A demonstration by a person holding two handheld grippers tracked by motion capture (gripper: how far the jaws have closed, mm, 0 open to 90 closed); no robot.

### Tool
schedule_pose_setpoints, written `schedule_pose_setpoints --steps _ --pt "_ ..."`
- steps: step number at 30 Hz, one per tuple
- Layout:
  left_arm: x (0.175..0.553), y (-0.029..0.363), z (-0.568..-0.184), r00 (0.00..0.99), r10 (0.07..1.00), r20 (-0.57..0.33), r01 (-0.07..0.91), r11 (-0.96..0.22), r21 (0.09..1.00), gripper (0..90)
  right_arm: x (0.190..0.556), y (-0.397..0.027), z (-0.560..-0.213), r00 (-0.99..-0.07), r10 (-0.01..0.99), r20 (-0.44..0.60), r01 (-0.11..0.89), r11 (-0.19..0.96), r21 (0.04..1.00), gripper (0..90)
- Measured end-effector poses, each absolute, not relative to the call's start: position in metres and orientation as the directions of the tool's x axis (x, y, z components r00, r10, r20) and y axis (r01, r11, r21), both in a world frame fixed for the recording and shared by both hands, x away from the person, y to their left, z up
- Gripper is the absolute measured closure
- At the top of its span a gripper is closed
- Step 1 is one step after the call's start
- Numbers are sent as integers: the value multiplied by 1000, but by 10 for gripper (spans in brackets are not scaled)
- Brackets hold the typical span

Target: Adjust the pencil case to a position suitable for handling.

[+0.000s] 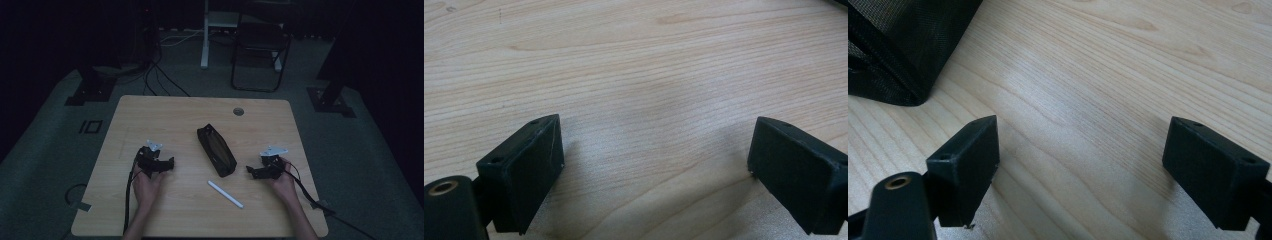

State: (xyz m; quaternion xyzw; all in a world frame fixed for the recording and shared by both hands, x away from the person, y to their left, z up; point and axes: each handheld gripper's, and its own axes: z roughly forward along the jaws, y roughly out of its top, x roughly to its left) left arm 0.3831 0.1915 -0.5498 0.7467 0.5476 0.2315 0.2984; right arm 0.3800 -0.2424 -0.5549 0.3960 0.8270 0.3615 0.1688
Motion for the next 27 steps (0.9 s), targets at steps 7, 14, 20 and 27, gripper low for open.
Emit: schedule_pose_setpoints --steps 7,14,20,27 --pt "383 188 -550 261 965 18 686 -199 700 79 380 -242 -555 -629 777 7 533 425 732 153" --pt "383 187 -550 257 966 18 686 -196 700 79 379 -242 -555 -617 787 7 540 416 732 161" --pt "383 187 -550 257 966 18 687 -196 700 79 375 -246 -546 -597 800 59 558 362 747 405" --pt "383 187 -550 257 966 18 686 -196 700 79 367 -241 -529 -608 791 60 519 340 784 439"
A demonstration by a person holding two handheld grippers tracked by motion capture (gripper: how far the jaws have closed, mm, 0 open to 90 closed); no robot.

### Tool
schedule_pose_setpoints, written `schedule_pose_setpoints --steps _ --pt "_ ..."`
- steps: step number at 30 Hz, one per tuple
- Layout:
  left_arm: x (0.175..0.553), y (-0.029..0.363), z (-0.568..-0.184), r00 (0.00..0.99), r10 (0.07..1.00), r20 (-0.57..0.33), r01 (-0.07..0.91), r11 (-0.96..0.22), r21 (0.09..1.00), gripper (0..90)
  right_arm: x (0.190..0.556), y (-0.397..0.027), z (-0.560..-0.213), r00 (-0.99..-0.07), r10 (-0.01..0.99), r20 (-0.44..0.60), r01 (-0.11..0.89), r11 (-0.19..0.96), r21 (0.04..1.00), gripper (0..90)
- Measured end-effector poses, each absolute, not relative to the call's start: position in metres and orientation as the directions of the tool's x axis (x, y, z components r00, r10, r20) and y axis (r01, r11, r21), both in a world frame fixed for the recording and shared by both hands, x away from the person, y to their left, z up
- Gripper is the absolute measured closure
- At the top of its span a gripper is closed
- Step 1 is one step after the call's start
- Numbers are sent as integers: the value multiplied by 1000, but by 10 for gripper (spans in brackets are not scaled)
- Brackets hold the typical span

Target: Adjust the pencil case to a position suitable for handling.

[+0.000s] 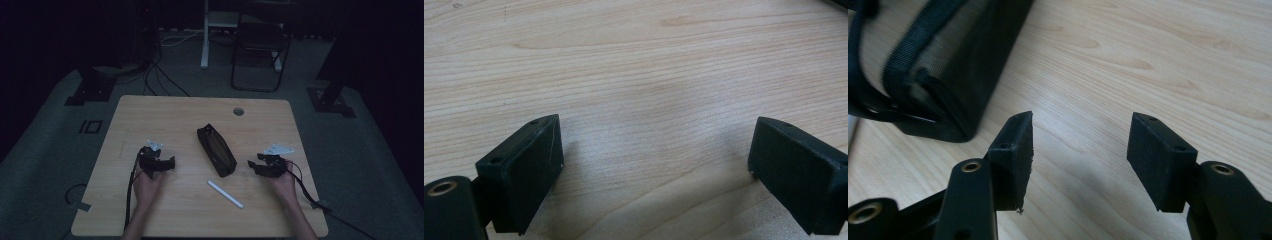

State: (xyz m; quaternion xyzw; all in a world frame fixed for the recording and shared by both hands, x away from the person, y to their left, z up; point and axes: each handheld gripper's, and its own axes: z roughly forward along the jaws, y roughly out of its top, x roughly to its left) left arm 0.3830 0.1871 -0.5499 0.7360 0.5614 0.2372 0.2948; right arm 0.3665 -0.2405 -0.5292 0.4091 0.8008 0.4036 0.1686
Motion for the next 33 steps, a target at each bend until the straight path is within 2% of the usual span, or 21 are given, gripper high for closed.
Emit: schedule_pose_setpoints --steps 33 --pt "383 187 -550 257 966 18 686 -196 700 79 357 -213 -498 -633 774 17 454 353 818 407"
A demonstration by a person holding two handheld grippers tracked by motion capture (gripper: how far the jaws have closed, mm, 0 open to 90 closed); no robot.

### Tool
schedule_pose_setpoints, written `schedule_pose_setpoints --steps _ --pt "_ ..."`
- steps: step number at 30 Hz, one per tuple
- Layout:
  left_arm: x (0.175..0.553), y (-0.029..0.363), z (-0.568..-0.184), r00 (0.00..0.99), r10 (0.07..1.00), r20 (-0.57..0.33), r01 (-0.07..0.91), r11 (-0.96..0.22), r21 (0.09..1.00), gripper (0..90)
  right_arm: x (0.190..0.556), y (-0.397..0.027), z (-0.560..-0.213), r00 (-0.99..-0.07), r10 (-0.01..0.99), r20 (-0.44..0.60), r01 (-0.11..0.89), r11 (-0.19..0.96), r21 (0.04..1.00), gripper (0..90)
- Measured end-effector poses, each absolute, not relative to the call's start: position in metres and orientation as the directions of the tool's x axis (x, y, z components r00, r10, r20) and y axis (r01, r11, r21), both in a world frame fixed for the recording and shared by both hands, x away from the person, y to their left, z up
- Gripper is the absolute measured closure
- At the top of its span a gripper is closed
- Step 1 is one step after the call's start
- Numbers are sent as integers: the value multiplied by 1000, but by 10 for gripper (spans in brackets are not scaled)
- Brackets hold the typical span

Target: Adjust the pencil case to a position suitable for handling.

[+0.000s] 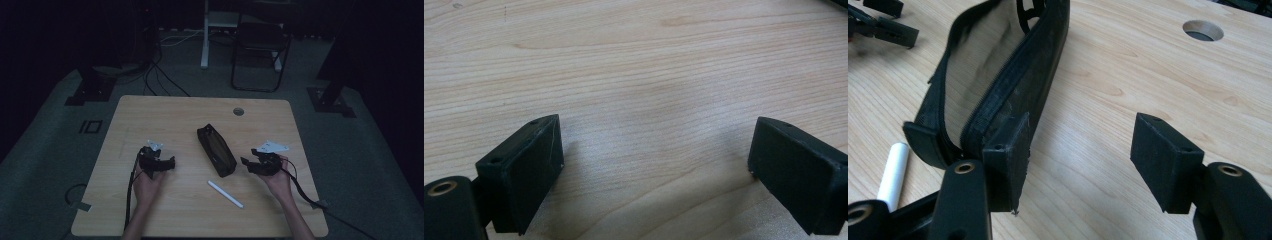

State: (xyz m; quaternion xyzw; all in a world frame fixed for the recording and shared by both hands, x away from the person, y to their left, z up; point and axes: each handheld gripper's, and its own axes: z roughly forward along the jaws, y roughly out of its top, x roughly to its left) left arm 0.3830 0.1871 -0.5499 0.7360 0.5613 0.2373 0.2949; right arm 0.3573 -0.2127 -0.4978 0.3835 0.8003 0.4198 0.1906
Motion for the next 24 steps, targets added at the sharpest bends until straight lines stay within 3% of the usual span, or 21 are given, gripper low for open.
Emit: schedule_pose_setpoints --steps 24 --pt "383 187 -550 257 966 18 686 -196 700 79 359 -197 -483 -662 749 29 434 352 829 471"
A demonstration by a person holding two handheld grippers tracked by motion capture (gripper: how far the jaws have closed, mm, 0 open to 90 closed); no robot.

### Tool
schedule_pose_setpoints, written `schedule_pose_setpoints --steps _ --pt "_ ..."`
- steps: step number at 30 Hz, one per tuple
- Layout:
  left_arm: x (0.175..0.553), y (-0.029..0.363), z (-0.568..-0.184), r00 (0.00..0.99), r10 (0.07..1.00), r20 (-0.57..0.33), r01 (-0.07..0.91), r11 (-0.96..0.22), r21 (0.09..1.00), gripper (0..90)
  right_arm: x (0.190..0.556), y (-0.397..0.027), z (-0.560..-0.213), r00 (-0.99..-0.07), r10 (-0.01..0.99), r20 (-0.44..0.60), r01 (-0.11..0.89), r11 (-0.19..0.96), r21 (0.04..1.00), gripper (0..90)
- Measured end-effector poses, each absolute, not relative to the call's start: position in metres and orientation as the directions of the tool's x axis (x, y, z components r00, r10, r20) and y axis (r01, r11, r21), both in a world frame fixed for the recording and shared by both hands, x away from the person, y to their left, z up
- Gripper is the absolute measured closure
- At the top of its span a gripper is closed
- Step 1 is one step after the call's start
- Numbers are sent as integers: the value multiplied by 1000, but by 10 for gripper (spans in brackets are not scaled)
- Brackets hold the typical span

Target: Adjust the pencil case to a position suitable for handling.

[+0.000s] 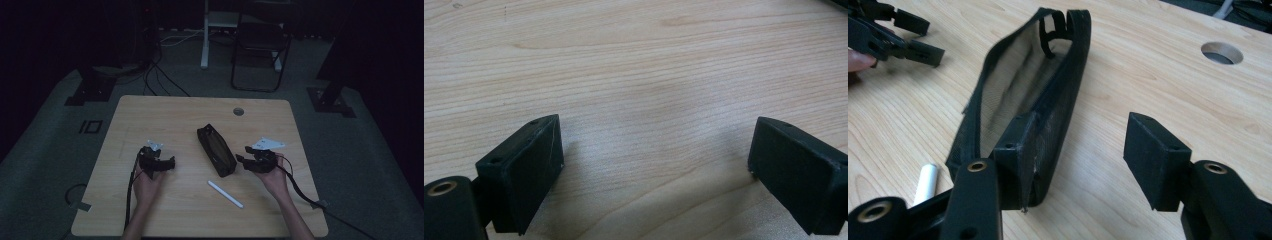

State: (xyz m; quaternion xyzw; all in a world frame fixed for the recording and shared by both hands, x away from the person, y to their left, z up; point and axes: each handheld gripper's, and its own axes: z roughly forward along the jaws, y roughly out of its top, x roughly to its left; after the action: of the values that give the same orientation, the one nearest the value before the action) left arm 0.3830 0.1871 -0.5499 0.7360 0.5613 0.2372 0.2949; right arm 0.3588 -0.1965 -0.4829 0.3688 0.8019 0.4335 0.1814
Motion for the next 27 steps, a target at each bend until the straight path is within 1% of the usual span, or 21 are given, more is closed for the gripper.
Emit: schedule_pose_setpoints --steps 12,18,27 --pt "383 187 -550 257 966 18 686 -196 700 79 364 -177 -480 -682 731 14 414 371 831 483" --pt "383 187 -550 257 966 18 686 -196 700 79 366 -169 -483 -680 733 19 427 374 823 454" --pt "383 187 -550 257 966 18 686 -196 700 79 367 -160 -487 -696 718 22 428 389 816 446"
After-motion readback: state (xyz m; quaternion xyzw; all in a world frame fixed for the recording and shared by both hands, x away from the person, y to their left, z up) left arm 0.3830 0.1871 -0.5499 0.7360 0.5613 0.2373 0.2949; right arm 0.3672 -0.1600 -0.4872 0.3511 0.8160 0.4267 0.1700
